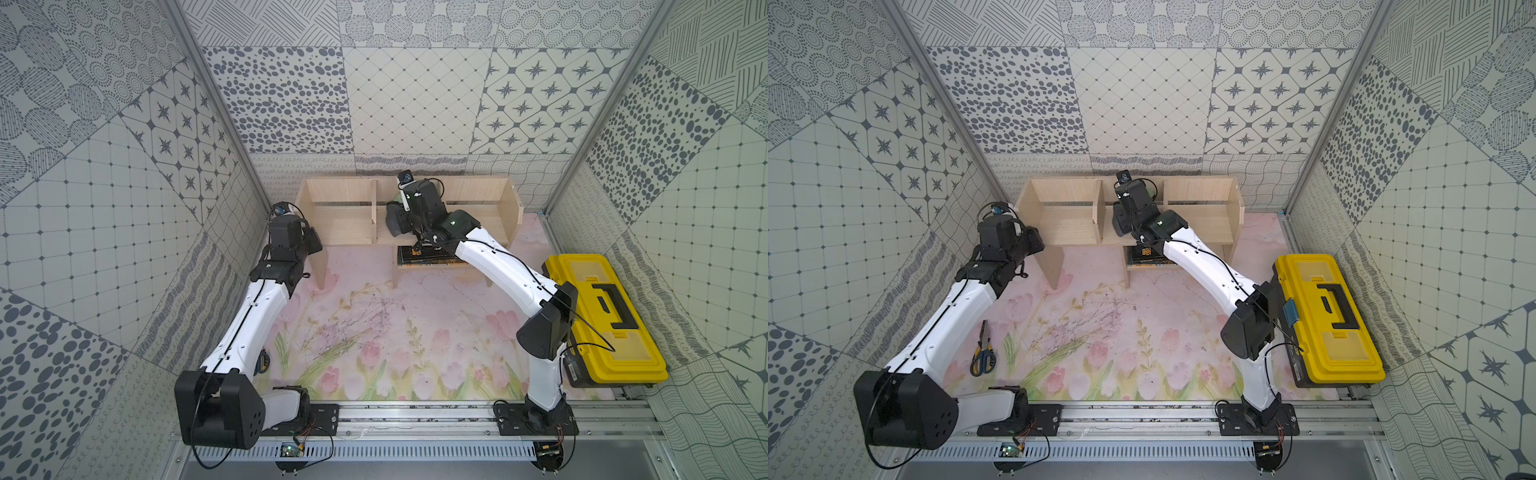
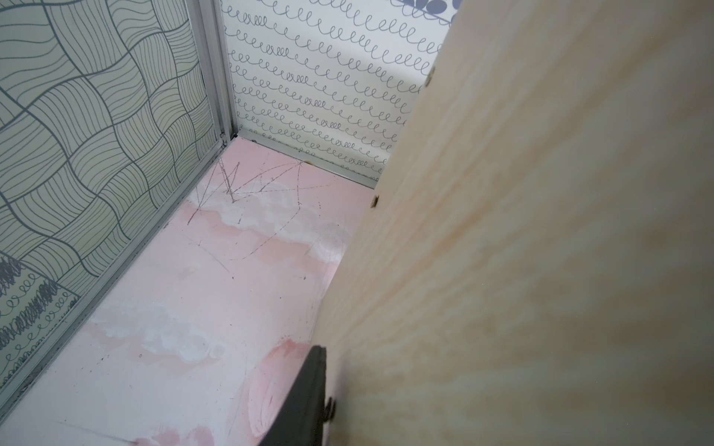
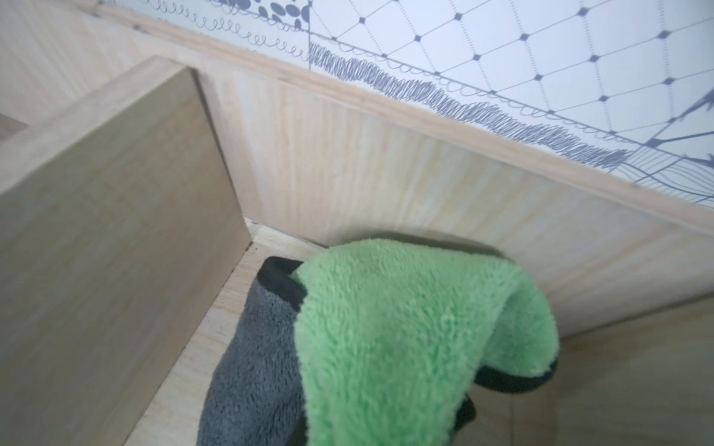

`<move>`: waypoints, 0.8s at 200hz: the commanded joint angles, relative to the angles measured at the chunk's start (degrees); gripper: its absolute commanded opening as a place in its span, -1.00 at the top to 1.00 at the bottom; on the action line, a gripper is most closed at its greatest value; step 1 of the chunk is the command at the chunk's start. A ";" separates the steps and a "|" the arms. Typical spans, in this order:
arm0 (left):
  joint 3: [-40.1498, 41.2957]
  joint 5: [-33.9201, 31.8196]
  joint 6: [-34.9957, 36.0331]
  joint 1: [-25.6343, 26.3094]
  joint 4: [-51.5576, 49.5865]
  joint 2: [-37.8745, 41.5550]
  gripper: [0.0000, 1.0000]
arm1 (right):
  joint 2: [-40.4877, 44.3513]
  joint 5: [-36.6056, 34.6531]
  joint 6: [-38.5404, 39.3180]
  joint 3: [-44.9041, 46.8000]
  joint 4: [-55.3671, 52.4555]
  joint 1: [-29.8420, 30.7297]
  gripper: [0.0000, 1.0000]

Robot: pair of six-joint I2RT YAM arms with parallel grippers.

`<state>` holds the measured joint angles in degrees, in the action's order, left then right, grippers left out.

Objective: Wipe the bookshelf clean with a cloth
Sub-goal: Wipe the dust from the shelf.

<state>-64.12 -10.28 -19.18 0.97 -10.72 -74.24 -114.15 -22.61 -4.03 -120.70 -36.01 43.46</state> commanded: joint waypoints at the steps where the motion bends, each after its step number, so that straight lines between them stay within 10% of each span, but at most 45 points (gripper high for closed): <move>1: 0.37 3.70 -6.35 -0.19 3.22 -0.56 1.00 | -3.02 1.53 1.57 -4.78 2.74 2.64 1.00; 92: 0.46 3.76 -6.50 -0.08 3.17 -0.51 1.00 | 10.62 -4.03 -0.69 14.10 2.70 5.36 1.00; 160: 0.48 3.48 -6.22 -0.13 3.23 -0.37 1.00 | 14.81 -4.08 -7.27 13.05 2.62 -5.97 1.00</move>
<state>-64.05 -10.02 -19.05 0.95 -10.63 -74.22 -98.98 -26.33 -7.11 -105.21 -34.74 41.15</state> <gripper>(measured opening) 0.281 0.150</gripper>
